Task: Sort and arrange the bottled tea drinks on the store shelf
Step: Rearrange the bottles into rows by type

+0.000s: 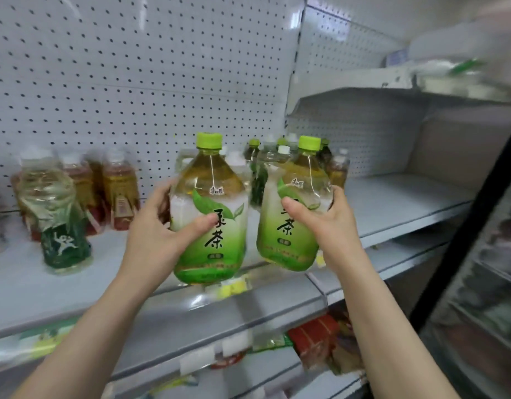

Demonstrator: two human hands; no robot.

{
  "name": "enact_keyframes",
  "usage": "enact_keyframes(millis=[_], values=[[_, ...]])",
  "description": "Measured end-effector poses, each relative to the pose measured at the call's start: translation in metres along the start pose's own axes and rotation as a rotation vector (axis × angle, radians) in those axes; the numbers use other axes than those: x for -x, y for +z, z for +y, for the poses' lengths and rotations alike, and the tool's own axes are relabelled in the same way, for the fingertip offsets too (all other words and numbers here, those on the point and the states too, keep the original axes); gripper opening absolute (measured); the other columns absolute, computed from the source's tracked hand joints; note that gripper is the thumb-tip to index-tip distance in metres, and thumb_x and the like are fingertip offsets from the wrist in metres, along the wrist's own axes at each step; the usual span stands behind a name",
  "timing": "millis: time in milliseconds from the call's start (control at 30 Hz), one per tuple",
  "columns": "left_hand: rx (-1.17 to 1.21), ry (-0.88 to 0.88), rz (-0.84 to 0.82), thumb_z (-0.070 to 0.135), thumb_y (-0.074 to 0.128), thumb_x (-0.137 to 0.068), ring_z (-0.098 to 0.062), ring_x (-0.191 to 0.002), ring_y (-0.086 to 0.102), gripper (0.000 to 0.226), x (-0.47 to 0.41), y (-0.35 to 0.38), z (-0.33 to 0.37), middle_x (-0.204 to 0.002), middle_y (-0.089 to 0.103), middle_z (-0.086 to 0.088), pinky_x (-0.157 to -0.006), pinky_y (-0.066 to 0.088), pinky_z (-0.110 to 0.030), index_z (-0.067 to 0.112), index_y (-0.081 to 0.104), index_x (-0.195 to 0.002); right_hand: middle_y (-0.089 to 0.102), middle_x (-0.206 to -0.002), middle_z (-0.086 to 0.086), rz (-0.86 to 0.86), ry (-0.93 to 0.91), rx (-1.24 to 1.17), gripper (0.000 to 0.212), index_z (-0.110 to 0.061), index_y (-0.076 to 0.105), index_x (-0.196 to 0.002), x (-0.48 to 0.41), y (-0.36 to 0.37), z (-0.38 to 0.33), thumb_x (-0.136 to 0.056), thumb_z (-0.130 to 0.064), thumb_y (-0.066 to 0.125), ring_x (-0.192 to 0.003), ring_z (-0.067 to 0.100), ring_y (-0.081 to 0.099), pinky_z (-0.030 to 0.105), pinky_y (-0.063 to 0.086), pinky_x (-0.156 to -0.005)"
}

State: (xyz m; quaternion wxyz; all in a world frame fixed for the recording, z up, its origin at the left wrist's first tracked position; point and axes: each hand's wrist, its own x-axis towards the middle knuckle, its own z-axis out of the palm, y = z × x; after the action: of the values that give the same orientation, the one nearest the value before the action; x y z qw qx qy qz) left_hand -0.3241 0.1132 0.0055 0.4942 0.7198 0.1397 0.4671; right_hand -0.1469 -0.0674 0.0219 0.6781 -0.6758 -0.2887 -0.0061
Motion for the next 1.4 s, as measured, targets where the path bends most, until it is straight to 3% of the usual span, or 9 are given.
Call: enact_keyframes(millis=[133, 233, 500, 700, 900, 1067, 1233, 1333, 1400], values=[[0.039, -0.027, 0.011, 0.053, 0.084, -0.049, -0.009, -0.103, 0.069, 0.083, 0.003, 0.081, 0.002, -0.112, 0.072, 0.008, -0.092, 0.056, -0.046, 0.033, 0.059, -0.125, 0.072, -0.105, -0.010, 0.028, 0.013, 0.029, 0.075, -0.029, 0.056, -0.110, -0.035, -0.072, 0.025, -0.047, -0.052, 0.090, -0.094, 0.007, 0.072, 0.044, 0.059, -0.087], [0.010, -0.047, 0.002, 0.065, 0.085, -0.044, -0.014, -0.111, 0.066, 0.102, 0.002, 0.130, -0.001, -0.121, 0.069, 0.006, -0.096, 0.053, -0.047, 0.031, 0.052, -0.135, 0.072, -0.106, -0.006, 0.033, 0.044, 0.023, 0.083, -0.023, 0.055, -0.113, -0.058, -0.114, 0.045, -0.044, -0.052, 0.091, -0.093, 0.010, 0.073, 0.045, 0.060, -0.085], [0.006, -0.083, -0.046, 0.077, 0.081, -0.039, -0.013, -0.115, 0.063, 0.113, -0.041, 0.225, -0.022, -0.126, 0.065, 0.010, -0.098, 0.052, -0.046, 0.032, 0.049, -0.137, 0.072, -0.105, -0.004, 0.101, 0.070, 0.069, 0.087, -0.022, 0.055, -0.112, -0.126, -0.176, 0.090, -0.040, -0.055, 0.091, -0.092, 0.013, 0.073, 0.047, 0.061, -0.082], [0.041, -0.103, -0.036, 0.060, 0.086, -0.046, -0.013, -0.112, 0.064, 0.093, -0.086, 0.271, -0.054, -0.122, 0.065, 0.012, -0.096, 0.053, -0.046, 0.036, 0.050, -0.129, 0.071, -0.109, -0.001, 0.172, 0.055, 0.150, 0.094, -0.016, 0.056, -0.117, -0.187, -0.199, 0.125, -0.041, -0.058, 0.090, -0.096, 0.018, 0.071, 0.047, 0.059, -0.086], [-0.083, -0.104, -0.056, 0.059, 0.081, -0.051, -0.013, -0.116, 0.060, 0.096, -0.108, 0.314, -0.083, -0.127, 0.061, 0.009, -0.102, 0.049, -0.044, 0.031, 0.044, -0.134, 0.065, -0.111, -0.005, 0.214, 0.082, 0.139, 0.089, -0.021, 0.048, -0.118, -0.244, -0.213, 0.170, -0.046, -0.047, 0.093, -0.101, 0.019, 0.065, 0.047, 0.055, -0.090], [-0.184, -0.102, 0.011, 0.046, 0.087, -0.064, -0.011, -0.118, 0.055, 0.084, -0.108, 0.346, -0.101, -0.129, 0.055, 0.013, -0.100, 0.045, -0.032, 0.037, 0.039, -0.133, 0.061, -0.110, -0.009, 0.112, 0.082, 0.139, 0.080, -0.024, 0.045, -0.119, -0.298, -0.220, 0.215, -0.057, -0.035, 0.094, -0.104, 0.021, 0.063, 0.045, 0.054, -0.091], [-0.182, -0.134, 0.122, 0.056, 0.086, -0.058, 0.021, -0.107, 0.050, 0.086, -0.103, 0.370, -0.110, -0.121, 0.053, 0.032, -0.087, 0.044, -0.017, 0.050, 0.037, -0.128, 0.056, -0.106, -0.023, -0.009, 0.004, 0.077, 0.076, -0.031, 0.042, -0.116, -0.338, -0.224, 0.242, -0.060, -0.030, 0.094, -0.096, -0.005, 0.055, 0.023, 0.046, -0.074], [-0.211, -0.136, 0.164, 0.063, 0.081, -0.056, 0.016, -0.112, 0.053, 0.083, -0.100, 0.378, -0.112, -0.122, 0.054, 0.033, -0.087, 0.044, -0.016, 0.058, 0.037, -0.125, 0.055, -0.107, -0.022, -0.059, -0.013, 0.064, 0.075, -0.027, 0.041, -0.119, -0.360, -0.230, 0.258, -0.063, -0.030, 0.092, -0.095, -0.006, 0.055, 0.024, 0.047, -0.075], [-0.233, -0.138, 0.163, 0.064, 0.080, -0.058, 0.006, -0.118, 0.054, 0.085, -0.099, 0.379, -0.113, -0.128, 0.054, 0.030, -0.093, 0.047, -0.024, 0.055, 0.037, -0.131, 0.054, -0.108, -0.021, -0.116, -0.027, 0.072, 0.076, -0.026, 0.040, -0.121, -0.375, -0.232, 0.263, -0.065, -0.030, 0.091, -0.097, -0.005, 0.055, 0.024, 0.046, -0.076]])
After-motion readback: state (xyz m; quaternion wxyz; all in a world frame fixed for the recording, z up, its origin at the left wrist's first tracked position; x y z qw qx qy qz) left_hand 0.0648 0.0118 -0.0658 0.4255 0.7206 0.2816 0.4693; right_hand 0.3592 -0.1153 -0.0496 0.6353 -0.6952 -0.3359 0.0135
